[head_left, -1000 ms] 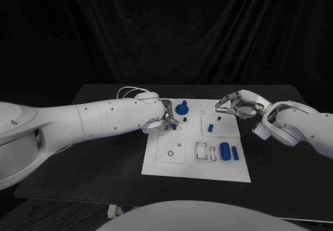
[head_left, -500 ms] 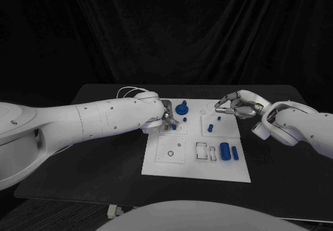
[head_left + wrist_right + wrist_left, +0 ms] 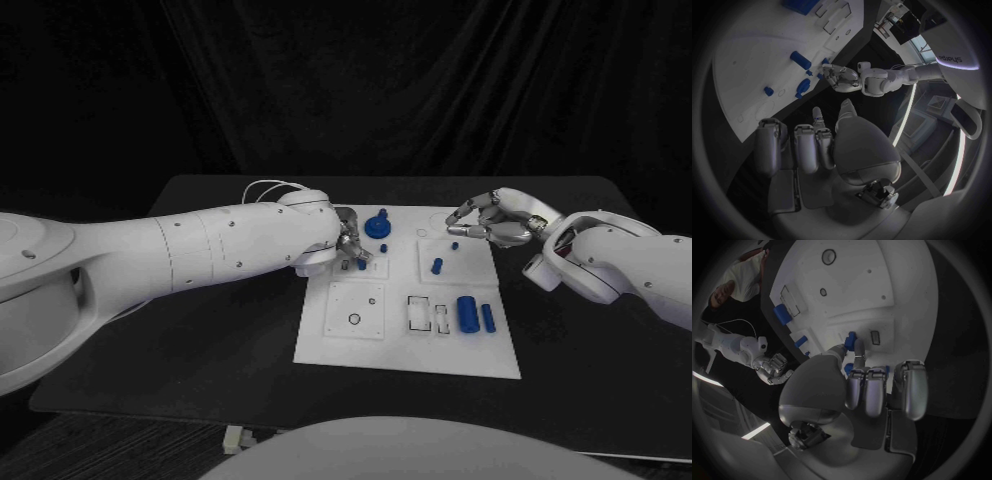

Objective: Assemble the parts on the task board

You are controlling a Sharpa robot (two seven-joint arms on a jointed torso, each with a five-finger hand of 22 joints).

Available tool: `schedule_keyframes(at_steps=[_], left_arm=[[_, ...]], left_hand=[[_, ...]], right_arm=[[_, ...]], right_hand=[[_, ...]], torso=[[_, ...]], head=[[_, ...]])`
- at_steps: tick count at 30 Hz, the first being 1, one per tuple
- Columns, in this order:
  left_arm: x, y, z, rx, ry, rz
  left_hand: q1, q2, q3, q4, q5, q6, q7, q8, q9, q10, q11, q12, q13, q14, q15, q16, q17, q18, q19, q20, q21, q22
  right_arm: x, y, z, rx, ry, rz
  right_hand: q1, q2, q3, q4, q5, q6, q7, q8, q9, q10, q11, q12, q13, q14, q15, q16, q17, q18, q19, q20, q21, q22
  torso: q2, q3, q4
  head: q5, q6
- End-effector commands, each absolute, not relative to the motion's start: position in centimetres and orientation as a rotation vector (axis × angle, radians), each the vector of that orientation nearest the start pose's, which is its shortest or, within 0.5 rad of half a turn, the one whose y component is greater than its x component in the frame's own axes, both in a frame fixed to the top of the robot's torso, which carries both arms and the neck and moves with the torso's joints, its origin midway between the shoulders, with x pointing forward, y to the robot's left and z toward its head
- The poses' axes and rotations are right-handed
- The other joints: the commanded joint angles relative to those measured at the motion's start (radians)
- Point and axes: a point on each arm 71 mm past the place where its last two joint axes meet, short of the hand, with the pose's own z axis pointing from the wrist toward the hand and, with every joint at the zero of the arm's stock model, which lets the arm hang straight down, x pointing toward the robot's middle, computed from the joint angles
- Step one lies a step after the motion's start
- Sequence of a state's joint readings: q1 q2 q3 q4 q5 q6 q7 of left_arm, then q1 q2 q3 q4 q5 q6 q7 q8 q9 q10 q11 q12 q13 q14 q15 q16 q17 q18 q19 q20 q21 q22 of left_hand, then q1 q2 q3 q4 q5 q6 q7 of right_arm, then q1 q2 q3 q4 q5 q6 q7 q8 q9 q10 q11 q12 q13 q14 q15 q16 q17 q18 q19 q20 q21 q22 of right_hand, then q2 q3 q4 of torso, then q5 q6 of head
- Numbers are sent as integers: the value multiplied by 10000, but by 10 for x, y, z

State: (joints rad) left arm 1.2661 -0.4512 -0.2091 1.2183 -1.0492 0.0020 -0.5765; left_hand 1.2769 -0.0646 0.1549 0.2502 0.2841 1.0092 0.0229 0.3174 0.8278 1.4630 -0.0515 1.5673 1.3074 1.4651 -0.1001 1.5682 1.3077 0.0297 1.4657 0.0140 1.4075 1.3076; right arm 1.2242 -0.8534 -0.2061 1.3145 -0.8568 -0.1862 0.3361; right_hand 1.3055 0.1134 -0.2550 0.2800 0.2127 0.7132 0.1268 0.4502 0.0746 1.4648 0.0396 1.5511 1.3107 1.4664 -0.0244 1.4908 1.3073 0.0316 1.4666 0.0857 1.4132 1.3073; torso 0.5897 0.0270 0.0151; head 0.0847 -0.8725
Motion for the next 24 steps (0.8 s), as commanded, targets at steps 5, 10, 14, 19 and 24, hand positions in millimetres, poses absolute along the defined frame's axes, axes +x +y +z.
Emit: schedule_keyframes(at_steps=[5, 10, 14, 19, 24], left_arm=[[509, 111, -260, -1202, 23193, -3203], [510, 111, -260, -1217, 23187, -3186], [510, 110, -260, -1214, 23176, -3206], [510, 110, -260, -1191, 23184, -3226], [509, 110, -260, -1160, 23205, -3242]], left_hand=[[-221, 53, -71, 145, -534, 102, 11, -107, -36, 1078, -3, 35, 2634, 1057, -40, 26, 2631, 176, 119, -54, -60, 1240], [-298, 102, -146, 211, -894, 145, 24, -155, -54, 1078, 11, 35, 2634, 1057, -26, 26, 2631, 177, 122, -40, -70, 1250], [-372, 134, -198, 267, -1047, 187, 28, -169, -62, 1078, 15, 35, 2634, 1057, -24, 26, 2631, 176, 126, -34, -70, 1258], [-398, 149, -213, 286, -1076, 201, 28, -173, -65, 1078, 16, 35, 2634, 1057, -22, 26, 2631, 176, 127, -34, -71, 1260], [-407, 162, -216, 294, -1078, 210, 25, -175, -67, 1078, 16, 35, 2634, 1057, -22, 26, 2631, 177, 125, -34, -76, 1258]], right_arm=[[492, -260, -239, 2029, 18273, 10516], [491, -261, -239, 2039, 18275, 10507], [491, -261, -239, 2043, 18294, 10506], [491, -261, -239, 2045, 18306, 10504], [492, -261, -240, 2044, 18325, 10505]], right_hand=[[45, 34, -71, -9, 59, 11, 51, -62, -11, 649, 83, -51, 2014, 449, 60, -42, 935, 137, 2, 52, -67, 2026], [45, 34, -71, -9, 59, 11, 51, -62, -11, 649, 83, -51, 2014, 449, 60, -42, 935, 137, 2, 52, -67, 2026], [45, 34, -71, -9, 59, 11, 51, -62, -11, 649, 83, -51, 2014, 449, 60, -42, 935, 137, 2, 52, -67, 2026], [45, 41, -78, -3, 58, 12, 53, -63, -11, 647, 85, -52, 2012, 450, 62, -41, 938, 137, 2, 55, -69, 2026], [45, 41, -78, -3, 58, 12, 53, -63, -11, 647, 85, -52, 2012, 450, 62, -41, 938, 137, 2, 55, -69, 2026]], torso=[[-2, 0, 0], [-2, 1, 2], [3, 1, -2], [0, 1, 0], [2, 3, 4]], head=[[-31, -1], [-22, -1], [-9, -1], [-17, -1], [-3, -1]])
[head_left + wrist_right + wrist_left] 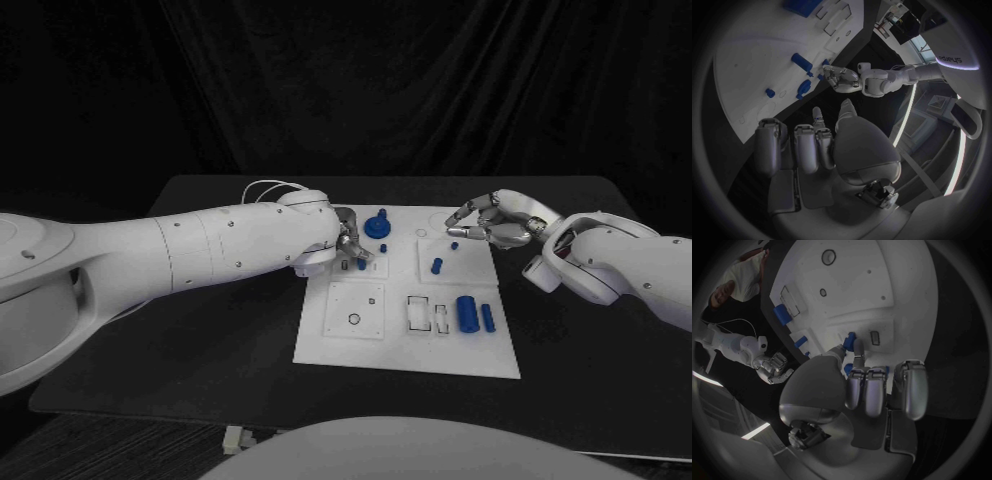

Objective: Assemble the parts on the task board

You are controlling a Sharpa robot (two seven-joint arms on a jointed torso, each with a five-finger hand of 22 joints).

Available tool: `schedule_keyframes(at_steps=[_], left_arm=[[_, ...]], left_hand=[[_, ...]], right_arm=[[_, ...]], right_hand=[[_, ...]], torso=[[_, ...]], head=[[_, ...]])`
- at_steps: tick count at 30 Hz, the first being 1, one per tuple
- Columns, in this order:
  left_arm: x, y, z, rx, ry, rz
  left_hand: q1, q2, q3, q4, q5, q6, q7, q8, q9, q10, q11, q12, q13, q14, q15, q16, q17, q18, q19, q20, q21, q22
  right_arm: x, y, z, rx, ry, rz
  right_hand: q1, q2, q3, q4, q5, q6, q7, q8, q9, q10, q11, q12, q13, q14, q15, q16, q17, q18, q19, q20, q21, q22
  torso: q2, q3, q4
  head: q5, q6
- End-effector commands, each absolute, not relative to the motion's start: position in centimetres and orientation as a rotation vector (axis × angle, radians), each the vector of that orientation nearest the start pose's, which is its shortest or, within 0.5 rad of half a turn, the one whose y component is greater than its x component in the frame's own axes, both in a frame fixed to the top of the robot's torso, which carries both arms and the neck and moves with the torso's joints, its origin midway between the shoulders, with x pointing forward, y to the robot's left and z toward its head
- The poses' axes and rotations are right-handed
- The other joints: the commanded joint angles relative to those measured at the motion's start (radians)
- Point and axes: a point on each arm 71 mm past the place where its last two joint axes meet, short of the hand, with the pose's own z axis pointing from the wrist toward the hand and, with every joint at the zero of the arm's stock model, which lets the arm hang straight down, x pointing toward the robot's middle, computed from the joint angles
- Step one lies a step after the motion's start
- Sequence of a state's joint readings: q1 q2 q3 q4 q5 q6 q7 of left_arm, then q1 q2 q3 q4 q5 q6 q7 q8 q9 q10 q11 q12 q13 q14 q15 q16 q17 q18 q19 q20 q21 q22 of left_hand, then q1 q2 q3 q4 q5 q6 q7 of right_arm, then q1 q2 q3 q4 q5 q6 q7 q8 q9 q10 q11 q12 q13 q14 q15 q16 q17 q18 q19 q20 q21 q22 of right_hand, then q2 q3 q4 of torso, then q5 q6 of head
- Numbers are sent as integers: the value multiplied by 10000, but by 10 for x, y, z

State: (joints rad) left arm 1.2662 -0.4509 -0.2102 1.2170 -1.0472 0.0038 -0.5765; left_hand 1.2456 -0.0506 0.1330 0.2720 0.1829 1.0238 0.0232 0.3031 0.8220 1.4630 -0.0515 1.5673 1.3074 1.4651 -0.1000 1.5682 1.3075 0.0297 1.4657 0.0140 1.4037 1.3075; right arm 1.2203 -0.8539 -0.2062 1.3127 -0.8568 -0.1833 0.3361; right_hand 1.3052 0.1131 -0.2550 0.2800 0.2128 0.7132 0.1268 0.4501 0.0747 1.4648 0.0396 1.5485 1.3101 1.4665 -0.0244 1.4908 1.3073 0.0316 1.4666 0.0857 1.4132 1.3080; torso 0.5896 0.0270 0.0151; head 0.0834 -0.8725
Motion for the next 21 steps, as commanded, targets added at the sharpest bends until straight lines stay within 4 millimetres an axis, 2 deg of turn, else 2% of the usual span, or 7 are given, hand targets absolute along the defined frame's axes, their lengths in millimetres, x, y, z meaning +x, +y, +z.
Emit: schedule_keyframes(at_steps=[1, 2, 6, 9, 10, 16, 21], left_arm=[[509, 110, -260, -1152, 23209, -3248], [509, 110, -260, -1140, 23219, -3252], [509, 109, -261, -1095, 23251, -3274], [509, 109, -261, -1059, 23282, -3285], [509, 109, -261, -1052, 23287, -3290], [508, 109, -261, -1006, 23310, -3337], [507, 109, -261, -977, 23324, -3375]], left_hand=[[-75, 34, 8, 65, -39, 73, 12, -35, -13, 1078, 11, 35, 2634, 1057, -23, 26, 2633, 178, 122, -34, -44, 1256], [-49, 37, 13, 48, -2, 78, 5, -41, -16, 1078, 6, 35, 2634, 1057, -25, 26, 2633, 178, 123, -34, -45, 1258], [574, -10, 271, -384, 1040, 81, -59, -132, -64, 1078, -54, 35, 2634, 1057, -76, 26, 2633, 181, 126, -74, -56, 1272], [943, -124, 555, -689, 1875, 90, -88, -203, -106, 1078, -84, 35, 2634, 1057, -104, 26, 2633, 182, 126, -103, -71, 1280], [1080, -207, 750, -836, 2317, 92, -93, -238, -123, 1078, -92, 35, 2634, 1057, -114, 26, 2633, 182, 125, -116, -81, 1284], [1218, -383, 1185, -1096, 2521, 110, -102, -265, -116, 1078, -105, 35, 2634, 1057, -122, 26, 2633, 181, 131, -127, -93, 1300], [1224, -603, 1700, -1376, 2903, 108, -39, -241, -41, 1078, -68, 35, 2634, 1057, -105, 26, 2633, 178, 138, -121, -102, 1320]], right_arm=[[492, -261, -240, 2043, 18331, 10506], [492, -261, -240, 2041, 18337, 10509], [492, -260, -240, 2033, 18345, 10523], [492, -260, -240, 2028, 18340, 10530], [492, -260, -240, 2026, 18338, 10533], [492, -260, -240, 2030, 18319, 10526], [492, -261, -240, 2037, 18309, 10515]], right_hand=[[51, 46, -81, -3, 59, 14, 54, -63, -12, 641, 87, -29, 2008, 446, 63, -45, 928, 140, -3, 56, -77, 2017], [53, 47, -81, -4, 59, 14, 54, -63, -12, 641, 87, -29, 2008, 446, 64, -45, 928, 139, -1, 56, -75, 2018], [53, 47, -81, -4, 59, 14, 54, -63, -12, 641, 87, -29, 2008, 446, 64, -45, 928, 139, -1, 56, -75, 2018], [60, 48, -81, -7, 62, 14, 54, -64, -12, 641, 88, -29, 2008, 443, 64, -50, 919, 142, -8, 57, -86, 2014], [60, 48, -81, -7, 62, 14, 54, -64, -12, 641, 88, -29, 2008, 443, 64, -50, 919, 142, -8, 57, -86, 2014], [64, 49, -82, -9, 63, 15, 55, -64, -12, 632, 88, -35, 1996, 441, 65, -51, 916, 145, -14, 58, -97, 2010], [64, 49, -82, -9, 63, 15, 55, -64, -12, 632, 88, -35, 1996, 441, 65, -51, 916, 145, -14, 58, -97, 2010]], torso=[[3, 2, 2], [2, 4, 2], [-5, 1, 0], [-2, -1, -2], [-3, -2, -4], [5, 1, 0], [0, 0, 0]], head=[[14, -1], [16, -1], [13, -1], [11, -1], [13, -1], [6, -1], [3, -1]])
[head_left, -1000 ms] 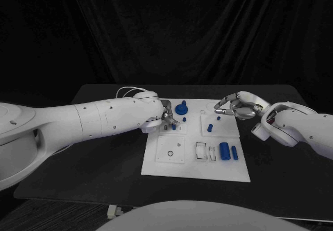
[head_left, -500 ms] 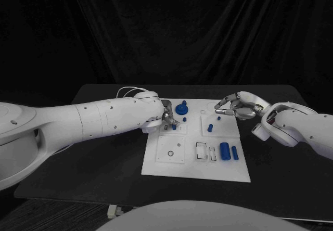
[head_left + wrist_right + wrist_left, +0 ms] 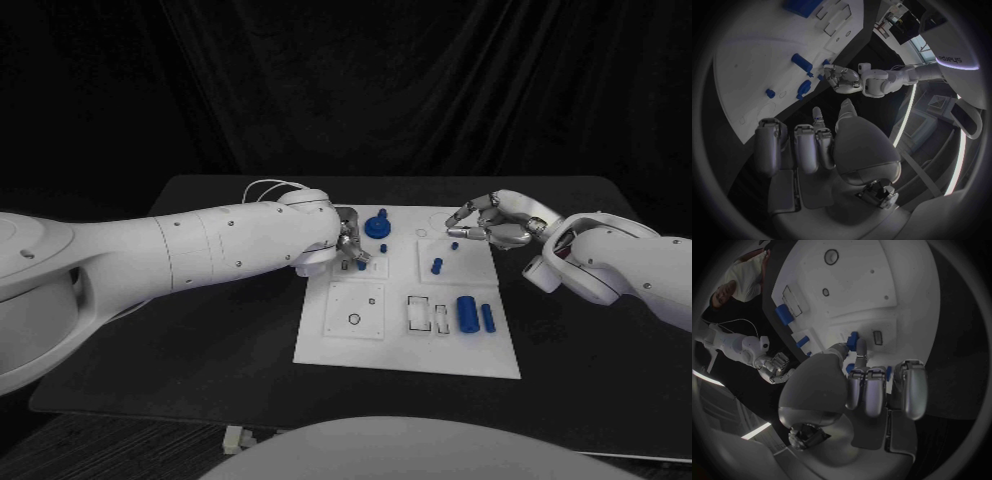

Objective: Assemble the parts on the task board

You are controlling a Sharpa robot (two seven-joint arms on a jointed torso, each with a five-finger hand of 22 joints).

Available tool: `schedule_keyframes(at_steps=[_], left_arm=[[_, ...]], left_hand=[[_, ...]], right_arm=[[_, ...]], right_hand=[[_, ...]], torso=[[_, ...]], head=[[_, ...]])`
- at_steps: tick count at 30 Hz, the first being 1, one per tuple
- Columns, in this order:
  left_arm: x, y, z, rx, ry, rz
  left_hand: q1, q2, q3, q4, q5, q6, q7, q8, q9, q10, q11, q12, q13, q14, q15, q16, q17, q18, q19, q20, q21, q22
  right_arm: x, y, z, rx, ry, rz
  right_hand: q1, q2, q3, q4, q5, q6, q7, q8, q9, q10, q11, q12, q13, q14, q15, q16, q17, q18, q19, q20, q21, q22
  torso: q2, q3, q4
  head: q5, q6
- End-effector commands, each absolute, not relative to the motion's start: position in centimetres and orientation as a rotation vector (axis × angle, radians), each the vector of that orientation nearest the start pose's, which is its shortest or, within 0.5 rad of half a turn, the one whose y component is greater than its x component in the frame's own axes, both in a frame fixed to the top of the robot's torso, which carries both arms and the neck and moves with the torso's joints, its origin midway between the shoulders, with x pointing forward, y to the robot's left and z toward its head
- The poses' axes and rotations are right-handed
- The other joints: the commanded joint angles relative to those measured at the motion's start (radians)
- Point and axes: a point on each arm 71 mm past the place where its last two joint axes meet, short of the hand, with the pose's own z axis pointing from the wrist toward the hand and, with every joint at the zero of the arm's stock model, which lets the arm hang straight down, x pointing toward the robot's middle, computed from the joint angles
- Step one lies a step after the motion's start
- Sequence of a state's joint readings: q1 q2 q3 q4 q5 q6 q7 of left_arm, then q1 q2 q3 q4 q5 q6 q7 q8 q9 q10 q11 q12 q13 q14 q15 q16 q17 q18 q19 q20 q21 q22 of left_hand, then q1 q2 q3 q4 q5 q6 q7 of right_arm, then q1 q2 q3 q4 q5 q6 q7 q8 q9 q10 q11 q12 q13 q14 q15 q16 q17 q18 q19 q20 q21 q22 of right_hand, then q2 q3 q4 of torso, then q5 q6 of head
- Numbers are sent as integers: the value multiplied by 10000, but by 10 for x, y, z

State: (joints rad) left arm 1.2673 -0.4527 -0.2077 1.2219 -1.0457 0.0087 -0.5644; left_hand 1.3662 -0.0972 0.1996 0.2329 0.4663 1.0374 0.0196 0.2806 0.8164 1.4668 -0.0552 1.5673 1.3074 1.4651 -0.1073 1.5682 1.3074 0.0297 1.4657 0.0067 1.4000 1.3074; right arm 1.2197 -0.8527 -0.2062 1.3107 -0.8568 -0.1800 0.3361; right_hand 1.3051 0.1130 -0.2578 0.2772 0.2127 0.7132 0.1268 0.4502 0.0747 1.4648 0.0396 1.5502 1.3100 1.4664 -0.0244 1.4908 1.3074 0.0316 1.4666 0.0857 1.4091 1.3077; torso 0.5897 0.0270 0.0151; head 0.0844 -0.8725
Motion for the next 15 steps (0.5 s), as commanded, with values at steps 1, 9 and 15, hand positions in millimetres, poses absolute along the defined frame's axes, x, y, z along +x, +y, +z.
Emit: schedule_keyframes(at_steps=[1, 9, 15], left_arm=[[507, 109, -261, -984, 23315, -3381], [507, 111, -258, -1285, 22945, -3557], [504, 114, -254, -1680, 22391, -3905]], left_hand=[[1, -182, 1155, -1047, 96, -26, 21, -7, 35, 1040, -14, 35, 2634, 1057, -18, 26, 2633, 179, 136, -38, -73, 1322], [-253, -337, 1778, -1304, -88, -53, 83, 39, 161, 1040, 45, 35, 2634, 1057, 34, 26, 2633, 176, 151, 15, -77, 1357], [-355, -322, 1899, -1339, -310, -110, 81, 11, 172, 1040, 49, 35, 2634, 1057, 40, 26, 2633, 178, 153, 22, -84, 1364]], right_arm=[[492, -261, -240, 2037, 18310, 10516], [492, -261, -240, 2043, 18311, 10505], [492, -262, -240, 2053, 18252, 10483]], right_hand=[[65, 50, -54, 19, 63, 15, 55, -64, -13, 632, 88, -52, 1997, 442, 65, -51, 916, 144, -14, 58, -55, 2013], [65, 53, -60, 22, 61, 17, 56, -64, -13, 633, 91, -51, 1999, 437, 67, -57, 905, 146, -19, 60, -63, 2010], [65, 54, -66, 25, 58, 19, 57, -65, -13, 623, 92, -56, 1986, 432, 69, -64, 891, 150, -27, 61, -77, 2006]], torso=[[-3, -1, -2], [-5, -2, -4], [-5, 0, 1]], head=[[-7, -1], [6, -1], [23, -1]])
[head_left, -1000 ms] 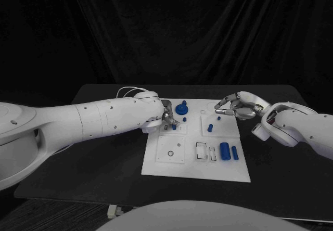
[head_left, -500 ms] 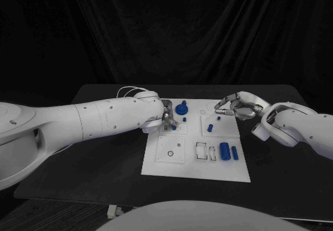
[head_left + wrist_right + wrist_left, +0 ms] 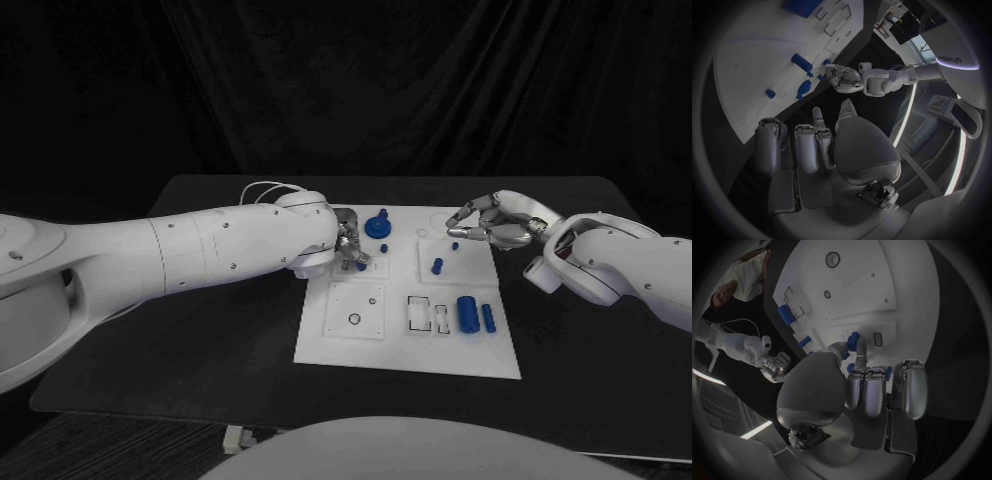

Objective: Assemble the parts on the task board

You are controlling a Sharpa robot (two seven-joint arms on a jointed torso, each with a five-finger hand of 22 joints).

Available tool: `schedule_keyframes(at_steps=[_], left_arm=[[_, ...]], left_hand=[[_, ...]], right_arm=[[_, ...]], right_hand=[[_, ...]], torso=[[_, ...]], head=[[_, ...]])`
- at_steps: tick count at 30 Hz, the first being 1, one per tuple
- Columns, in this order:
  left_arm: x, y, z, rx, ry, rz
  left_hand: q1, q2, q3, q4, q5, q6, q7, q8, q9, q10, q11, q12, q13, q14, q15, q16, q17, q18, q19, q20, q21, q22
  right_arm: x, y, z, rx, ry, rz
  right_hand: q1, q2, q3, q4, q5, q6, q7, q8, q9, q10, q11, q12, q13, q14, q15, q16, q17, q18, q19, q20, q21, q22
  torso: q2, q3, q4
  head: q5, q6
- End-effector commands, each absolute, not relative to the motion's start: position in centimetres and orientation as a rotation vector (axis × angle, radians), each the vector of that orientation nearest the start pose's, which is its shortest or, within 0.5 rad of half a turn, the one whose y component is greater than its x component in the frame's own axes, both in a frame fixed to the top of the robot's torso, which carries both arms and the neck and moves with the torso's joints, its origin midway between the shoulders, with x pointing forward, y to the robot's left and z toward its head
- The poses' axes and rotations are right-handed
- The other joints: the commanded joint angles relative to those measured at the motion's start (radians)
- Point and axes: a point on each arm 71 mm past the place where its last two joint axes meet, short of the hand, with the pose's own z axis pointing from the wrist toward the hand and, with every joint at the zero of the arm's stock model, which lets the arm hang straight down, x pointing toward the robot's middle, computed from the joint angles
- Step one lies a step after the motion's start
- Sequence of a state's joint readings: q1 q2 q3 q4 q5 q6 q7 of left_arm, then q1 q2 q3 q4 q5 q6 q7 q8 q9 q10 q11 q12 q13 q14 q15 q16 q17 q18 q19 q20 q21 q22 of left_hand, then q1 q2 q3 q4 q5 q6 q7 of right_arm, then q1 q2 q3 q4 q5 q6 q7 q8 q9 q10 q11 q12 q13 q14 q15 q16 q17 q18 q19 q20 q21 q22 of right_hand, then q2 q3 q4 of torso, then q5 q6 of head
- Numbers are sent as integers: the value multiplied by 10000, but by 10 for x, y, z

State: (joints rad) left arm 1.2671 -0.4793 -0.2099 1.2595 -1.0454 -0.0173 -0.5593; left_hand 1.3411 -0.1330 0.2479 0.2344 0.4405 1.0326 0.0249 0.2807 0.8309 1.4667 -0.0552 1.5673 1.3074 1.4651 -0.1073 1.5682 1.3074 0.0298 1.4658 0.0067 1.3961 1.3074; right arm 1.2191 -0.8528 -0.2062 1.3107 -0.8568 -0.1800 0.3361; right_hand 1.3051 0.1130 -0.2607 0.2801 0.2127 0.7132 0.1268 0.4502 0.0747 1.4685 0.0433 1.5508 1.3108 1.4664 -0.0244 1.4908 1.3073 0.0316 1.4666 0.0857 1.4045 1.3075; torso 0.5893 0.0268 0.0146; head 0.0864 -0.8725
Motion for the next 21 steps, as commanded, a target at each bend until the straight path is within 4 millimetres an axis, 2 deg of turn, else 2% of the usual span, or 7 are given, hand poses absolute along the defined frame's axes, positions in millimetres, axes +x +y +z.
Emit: schedule_keyframes(at_steps=[1, 21], left_arm=[[504, 114, -254, -1745, 22263, -3995], [495, 128, -235, -2740, 19671, -5586]], left_hand=[[-104, 36, 1417, -1354, -53, -62, 27, 10, 27, 1041, 49, 35, 2634, 1057, 39, 26, 2634, 177, 153, 21, -45, 1364], [-110, 61, 1487, -1385, -39, -116, 45, -15, 29, 1041, 65, 35, 2634, 1057, 48, 26, 2634, 180, 149, 27, -59, 1360]], right_arm=[[491, -262, -240, 2055, 18232, 10477], [490, -264, -238, 2035, 17851, 10465]], right_hand=[[65, 54, -38, -5, 58, 19, 57, -65, -13, 587, 56, -63, 1978, 432, 69, -64, 892, 150, -26, 61, -30, 2008], [71, 49, -55, -3, 53, 25, 59, -65, -13, 548, 61, -85, 1925, 410, 74, -92, 836, 168, -70, 66, -101, 1983]], torso=[[-1, 0, 5], [-21, 4, 1]], head=[[3, -1], [-1, -1]])
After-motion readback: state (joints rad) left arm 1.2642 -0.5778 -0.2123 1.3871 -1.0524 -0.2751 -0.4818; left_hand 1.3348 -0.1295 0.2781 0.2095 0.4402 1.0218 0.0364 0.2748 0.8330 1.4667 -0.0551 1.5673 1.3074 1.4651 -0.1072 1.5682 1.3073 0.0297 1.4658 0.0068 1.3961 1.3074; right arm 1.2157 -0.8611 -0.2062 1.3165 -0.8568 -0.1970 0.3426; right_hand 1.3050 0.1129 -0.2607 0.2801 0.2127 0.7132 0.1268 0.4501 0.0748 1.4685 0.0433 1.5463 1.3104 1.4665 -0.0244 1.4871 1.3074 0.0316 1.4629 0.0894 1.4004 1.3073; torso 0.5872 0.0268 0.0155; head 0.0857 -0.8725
